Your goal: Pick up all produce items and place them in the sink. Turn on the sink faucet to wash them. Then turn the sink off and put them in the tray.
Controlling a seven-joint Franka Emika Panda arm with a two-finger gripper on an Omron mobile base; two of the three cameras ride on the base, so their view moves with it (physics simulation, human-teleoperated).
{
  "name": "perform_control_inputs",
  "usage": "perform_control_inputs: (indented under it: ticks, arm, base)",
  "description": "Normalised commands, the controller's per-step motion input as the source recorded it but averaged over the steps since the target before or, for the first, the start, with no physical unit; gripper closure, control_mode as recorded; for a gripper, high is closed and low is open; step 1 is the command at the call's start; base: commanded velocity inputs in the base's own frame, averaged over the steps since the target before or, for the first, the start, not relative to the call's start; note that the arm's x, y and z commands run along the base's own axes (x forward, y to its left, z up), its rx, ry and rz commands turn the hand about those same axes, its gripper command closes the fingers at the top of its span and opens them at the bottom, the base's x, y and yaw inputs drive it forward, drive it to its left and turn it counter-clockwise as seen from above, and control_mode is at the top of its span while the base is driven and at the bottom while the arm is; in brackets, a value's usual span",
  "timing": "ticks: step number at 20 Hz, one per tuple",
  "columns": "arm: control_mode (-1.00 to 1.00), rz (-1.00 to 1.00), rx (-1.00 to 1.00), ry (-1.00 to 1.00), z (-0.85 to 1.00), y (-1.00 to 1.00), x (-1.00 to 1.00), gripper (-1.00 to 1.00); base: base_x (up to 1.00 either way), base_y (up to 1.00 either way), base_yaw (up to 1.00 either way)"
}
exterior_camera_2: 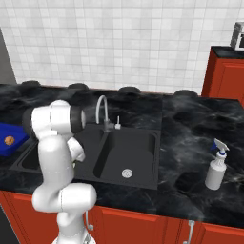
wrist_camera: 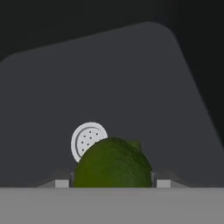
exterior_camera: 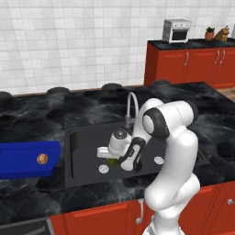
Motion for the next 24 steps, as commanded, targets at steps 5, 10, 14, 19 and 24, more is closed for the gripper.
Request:
perform_control_inputs:
  ticks: [5, 10, 14, 19, 24]
  arm:
    - [-1.00, 0.00, 0.00, 0.00, 0.79, 0.33, 0.00, 1.00]
    - [-1.00, 0.00, 0.00, 0.00, 0.82, 0.37, 0.00, 1.00]
    - [-1.00, 0.00, 0.00, 0.00, 0.88, 0.40, 0.06, 1.00]
    - [-1.00, 0.00, 0.00, 0.00, 0.91, 0.35, 0.28, 1.00]
    - [-1.00, 0.00, 0.00, 0.00, 0.92, 0.30, 0.32, 1.00]
  base:
    - [0.00, 0.00, 0.00]
    - [0.00, 0.00, 0.00]
    - [0.00, 0.00, 0.00]
    - [0.00, 0.00, 0.00]
    - [0.00, 0.00, 0.00]
